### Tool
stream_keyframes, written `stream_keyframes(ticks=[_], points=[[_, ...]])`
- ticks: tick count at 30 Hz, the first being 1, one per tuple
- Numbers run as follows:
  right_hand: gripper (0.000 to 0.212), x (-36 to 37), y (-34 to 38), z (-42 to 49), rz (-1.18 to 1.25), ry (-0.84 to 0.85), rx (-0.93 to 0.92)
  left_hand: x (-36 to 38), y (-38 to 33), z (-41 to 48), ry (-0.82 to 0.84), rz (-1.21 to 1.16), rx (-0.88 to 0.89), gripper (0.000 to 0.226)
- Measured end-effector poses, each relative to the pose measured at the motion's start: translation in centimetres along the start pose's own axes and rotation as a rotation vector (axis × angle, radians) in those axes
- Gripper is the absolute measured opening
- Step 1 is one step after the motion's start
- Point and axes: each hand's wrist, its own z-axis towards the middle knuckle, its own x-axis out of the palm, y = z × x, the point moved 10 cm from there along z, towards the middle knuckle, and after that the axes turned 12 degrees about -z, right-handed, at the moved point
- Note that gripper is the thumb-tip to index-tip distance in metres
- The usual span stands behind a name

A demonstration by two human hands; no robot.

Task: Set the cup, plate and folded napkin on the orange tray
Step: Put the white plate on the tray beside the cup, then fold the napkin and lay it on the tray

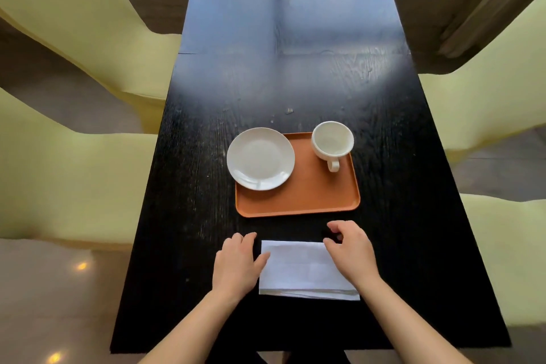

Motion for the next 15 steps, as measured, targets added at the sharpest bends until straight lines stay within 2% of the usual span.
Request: stream_keyframes(ticks=[4, 7, 9, 12, 15], points=[[0.062, 1.0, -1.0, -1.1, -0.356, 0.09, -0.095, 0.7, -0.7, 0.3, 0.034, 0.075, -0.029, 0.068], [0.068, 1.4, -1.9, -1.2, -0.501, 0.108, -0.108, 1.3, -1.5, 0.2, 0.057, 0.169, 0.008, 0.068], [0.06, 1.4, -2.1, -1.2, -0.52, 0.101, -0.133, 1.6, -2.0, 0.1, 0.043, 0.218, 0.046, 0.064], [0.032, 1.6, -2.6, -1.0, -0.536, 0.115, -0.137, 1.5, -2.5, -0.2, 0.01, 0.234, 0.099, 0.05], [0.006, 1.7, -3.5, -0.7, -0.37, 0.18, -0.039, 1.7, -2.5, -0.1, -0.009, 0.168, 0.124, 0.034]])
